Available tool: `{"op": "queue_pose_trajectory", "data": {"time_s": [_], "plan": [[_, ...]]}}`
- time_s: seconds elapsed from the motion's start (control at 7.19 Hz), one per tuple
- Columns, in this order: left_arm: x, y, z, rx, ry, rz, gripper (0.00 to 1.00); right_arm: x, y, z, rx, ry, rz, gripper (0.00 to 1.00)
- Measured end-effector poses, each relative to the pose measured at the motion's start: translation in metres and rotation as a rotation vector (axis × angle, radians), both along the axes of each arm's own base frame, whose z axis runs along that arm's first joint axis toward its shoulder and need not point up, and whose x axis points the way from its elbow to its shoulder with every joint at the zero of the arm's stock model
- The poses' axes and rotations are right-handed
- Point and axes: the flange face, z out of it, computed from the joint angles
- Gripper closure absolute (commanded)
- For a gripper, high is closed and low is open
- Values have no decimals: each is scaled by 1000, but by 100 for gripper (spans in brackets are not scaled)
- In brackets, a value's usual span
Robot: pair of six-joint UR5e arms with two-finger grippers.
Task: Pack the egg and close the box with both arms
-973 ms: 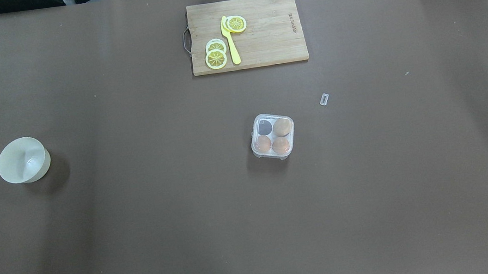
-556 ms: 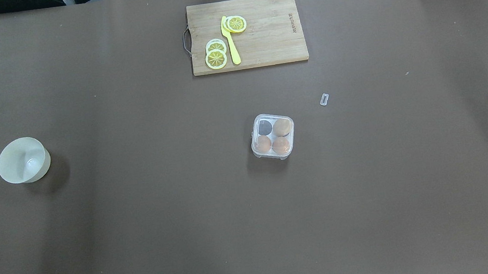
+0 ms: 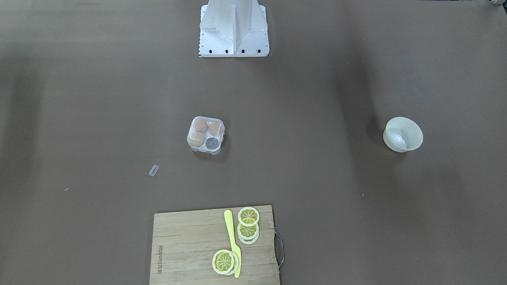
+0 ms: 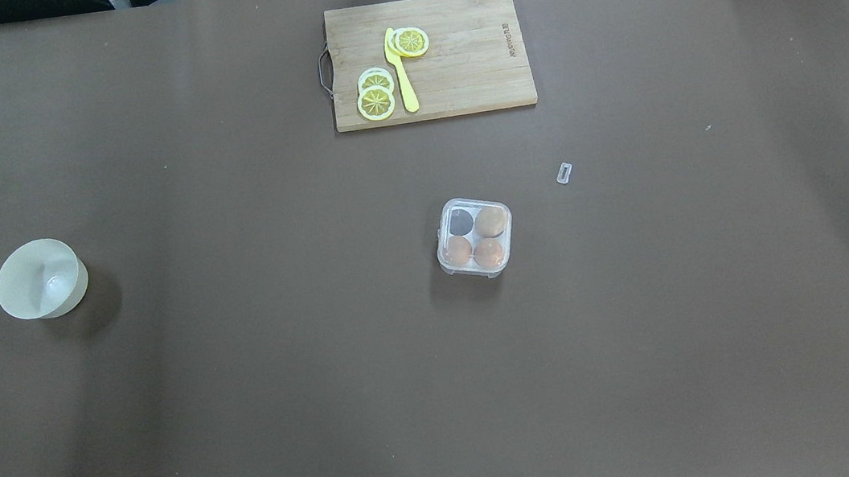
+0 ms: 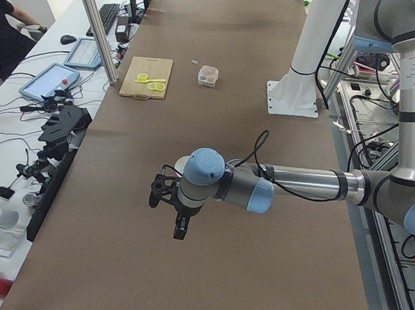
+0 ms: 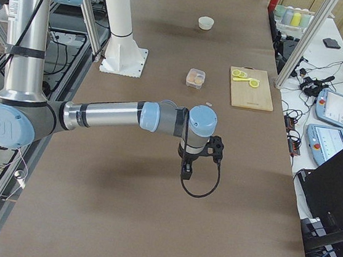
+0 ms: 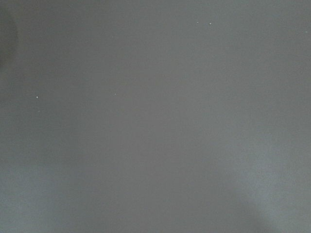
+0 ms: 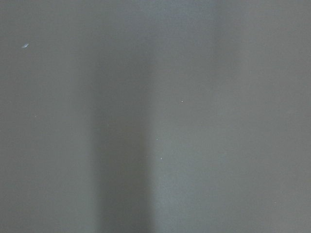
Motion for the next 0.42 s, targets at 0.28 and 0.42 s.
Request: {"op": "queue_pose_trajectory", "data": {"time_s": [0.28, 0.42], "plan": [[0, 0, 1, -2, 0, 0, 2, 0, -1, -2, 2, 1, 1, 0], [0, 0, 1, -3, 0, 0, 2, 0, -2, -2, 3, 1, 2, 0]]}}
